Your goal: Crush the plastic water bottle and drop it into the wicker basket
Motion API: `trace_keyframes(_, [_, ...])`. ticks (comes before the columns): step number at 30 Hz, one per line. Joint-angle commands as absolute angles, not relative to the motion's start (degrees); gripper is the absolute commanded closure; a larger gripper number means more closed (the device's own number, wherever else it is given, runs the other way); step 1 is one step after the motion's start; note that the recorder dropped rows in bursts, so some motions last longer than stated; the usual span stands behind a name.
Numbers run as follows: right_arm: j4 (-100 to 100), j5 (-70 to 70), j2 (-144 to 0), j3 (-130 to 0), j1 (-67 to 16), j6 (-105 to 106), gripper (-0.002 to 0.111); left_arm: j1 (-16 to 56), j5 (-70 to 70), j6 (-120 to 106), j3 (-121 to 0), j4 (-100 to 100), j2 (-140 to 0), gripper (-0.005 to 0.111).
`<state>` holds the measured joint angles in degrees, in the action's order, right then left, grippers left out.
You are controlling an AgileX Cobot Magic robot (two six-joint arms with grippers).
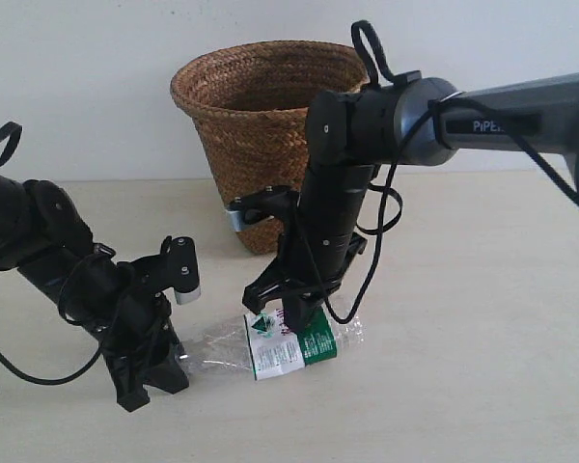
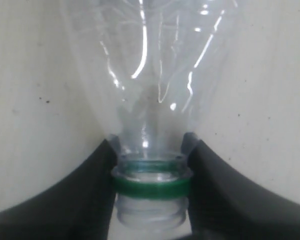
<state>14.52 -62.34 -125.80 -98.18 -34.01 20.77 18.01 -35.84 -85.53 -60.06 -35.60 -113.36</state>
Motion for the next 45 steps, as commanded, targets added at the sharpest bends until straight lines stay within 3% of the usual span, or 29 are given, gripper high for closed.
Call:
trace_keyframes(1, [7.6,-61.5,-128.3,-98.4,-33.8,19.2,0.108,18.0,-35.6,-85.0,-60.4,-35.3,-113.3,0.102])
trace_keyframes(18, [5.8,-61.6,-137.6,-98.6,-33.6,18.7,0.108,18.0,-35.4,-84.8,-60.4,-35.3,-113.3,0.102])
trace_keyframes(23, [6.6,-67.4,-137.4,-100.2,-33.6,18.7,0.108,18.0,-34.9,-84.9,-60.4,-35.2,-113.3,0.102])
trace_keyframes(38, [10.8,-70.0,-120.7,-102.3,-33.6,17.6,0.108,18.0,-34.8,-84.8,-60.4,-34.9,-113.3,0.102])
trace_keyframes(45, [9.1,-69.9,-111.3,-96.3,-32.1,18.1,0.108,18.0,-35.2,-86.0,-60.4,-34.9,-112.7,0.102])
